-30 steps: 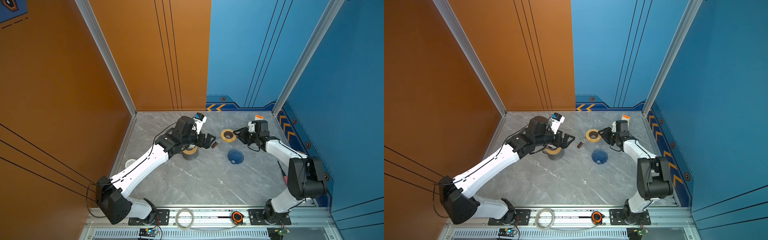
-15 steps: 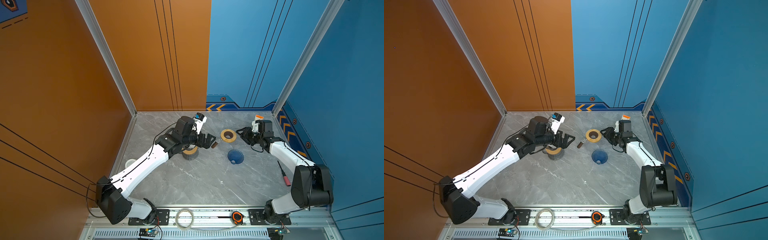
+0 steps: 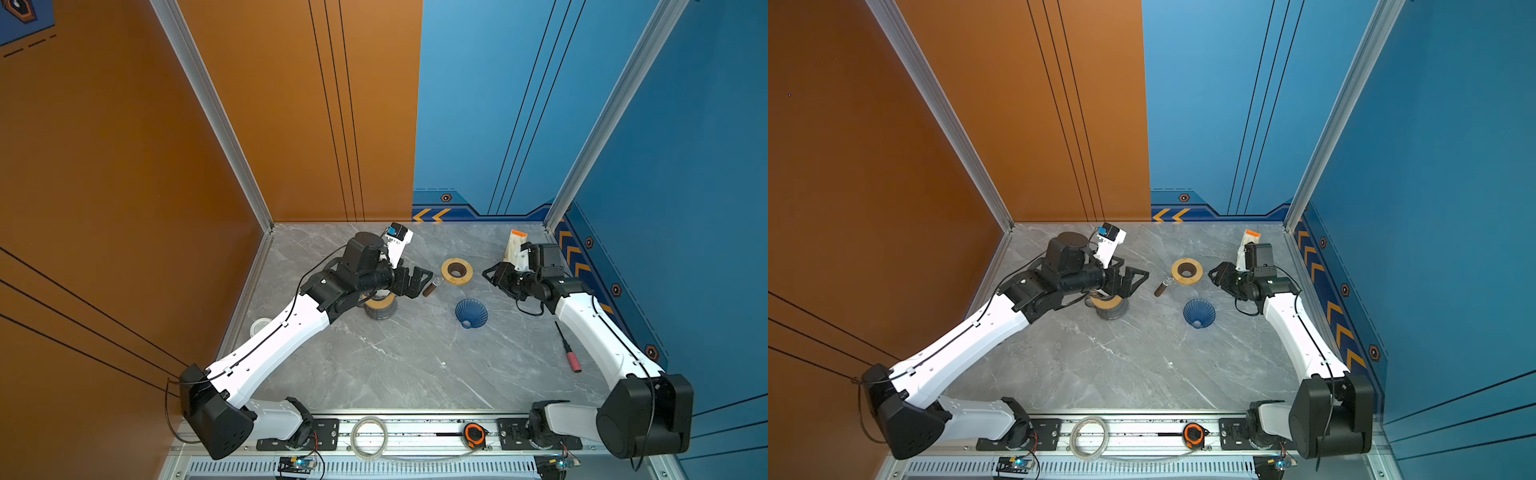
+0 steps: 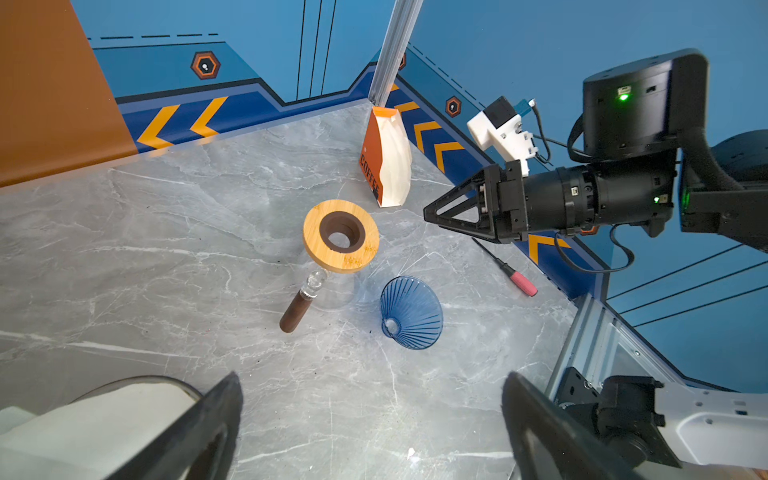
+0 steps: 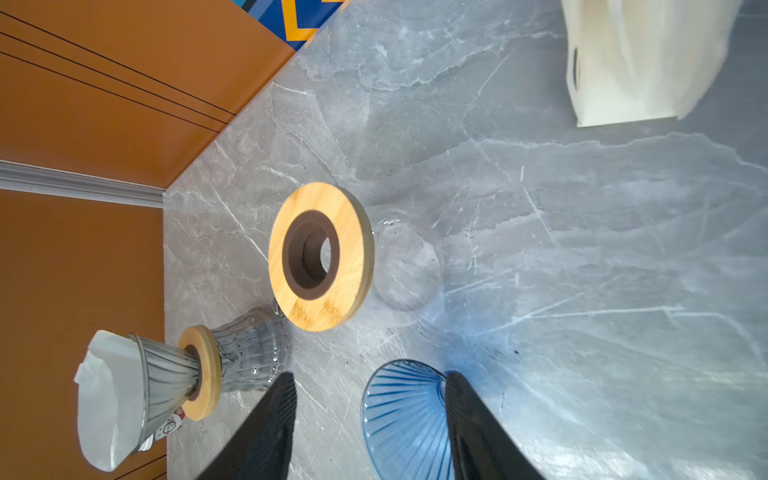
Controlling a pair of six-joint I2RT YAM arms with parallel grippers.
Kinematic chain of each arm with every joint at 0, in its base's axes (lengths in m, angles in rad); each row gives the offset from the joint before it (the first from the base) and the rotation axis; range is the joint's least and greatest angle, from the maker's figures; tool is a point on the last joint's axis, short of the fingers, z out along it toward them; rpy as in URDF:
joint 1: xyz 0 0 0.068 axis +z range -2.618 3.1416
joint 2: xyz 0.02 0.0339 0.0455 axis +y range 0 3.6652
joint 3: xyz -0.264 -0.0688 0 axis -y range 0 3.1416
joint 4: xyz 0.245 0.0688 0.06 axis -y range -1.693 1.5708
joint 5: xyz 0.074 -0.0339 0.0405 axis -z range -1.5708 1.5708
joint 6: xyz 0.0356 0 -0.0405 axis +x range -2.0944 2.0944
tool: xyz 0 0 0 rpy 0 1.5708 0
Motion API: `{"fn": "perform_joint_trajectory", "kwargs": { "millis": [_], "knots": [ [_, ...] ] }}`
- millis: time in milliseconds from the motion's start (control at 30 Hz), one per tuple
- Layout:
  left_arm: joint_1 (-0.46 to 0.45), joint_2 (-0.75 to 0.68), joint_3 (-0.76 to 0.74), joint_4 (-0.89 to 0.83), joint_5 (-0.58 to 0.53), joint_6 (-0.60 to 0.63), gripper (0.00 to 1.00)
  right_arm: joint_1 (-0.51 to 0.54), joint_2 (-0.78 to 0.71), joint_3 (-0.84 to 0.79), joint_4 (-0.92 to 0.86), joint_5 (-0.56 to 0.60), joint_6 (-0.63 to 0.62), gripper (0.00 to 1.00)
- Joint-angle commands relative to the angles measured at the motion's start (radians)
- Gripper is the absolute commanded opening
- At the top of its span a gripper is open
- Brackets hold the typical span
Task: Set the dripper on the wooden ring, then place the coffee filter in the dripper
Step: 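Move the right gripper down to the blue ribbed dripper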
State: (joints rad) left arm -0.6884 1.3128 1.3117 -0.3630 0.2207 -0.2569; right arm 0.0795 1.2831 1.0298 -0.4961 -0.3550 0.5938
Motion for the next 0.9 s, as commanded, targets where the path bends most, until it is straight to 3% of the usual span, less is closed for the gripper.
{"fn": "perform_joint_trajectory", "kwargs": {
  "millis": [0,400,867],
  "knots": [
    [-0.016,-0.045,-0.037,-0.016,0.003,0.010,0.98,0.023,-0.035,0.012,-0.150,0.075,-0.073,0.56],
    [-0.067,-0.155,-0.187,-0.013,-0.029,-0.032,0.98,0.080,-0.056,-0.118,-0.190,0.129,-0.083,0.56],
    [-0.079,-0.163,-0.275,0.043,-0.039,-0.092,0.98,0.120,0.106,-0.129,-0.104,0.138,-0.070,0.52]
  ]
}}
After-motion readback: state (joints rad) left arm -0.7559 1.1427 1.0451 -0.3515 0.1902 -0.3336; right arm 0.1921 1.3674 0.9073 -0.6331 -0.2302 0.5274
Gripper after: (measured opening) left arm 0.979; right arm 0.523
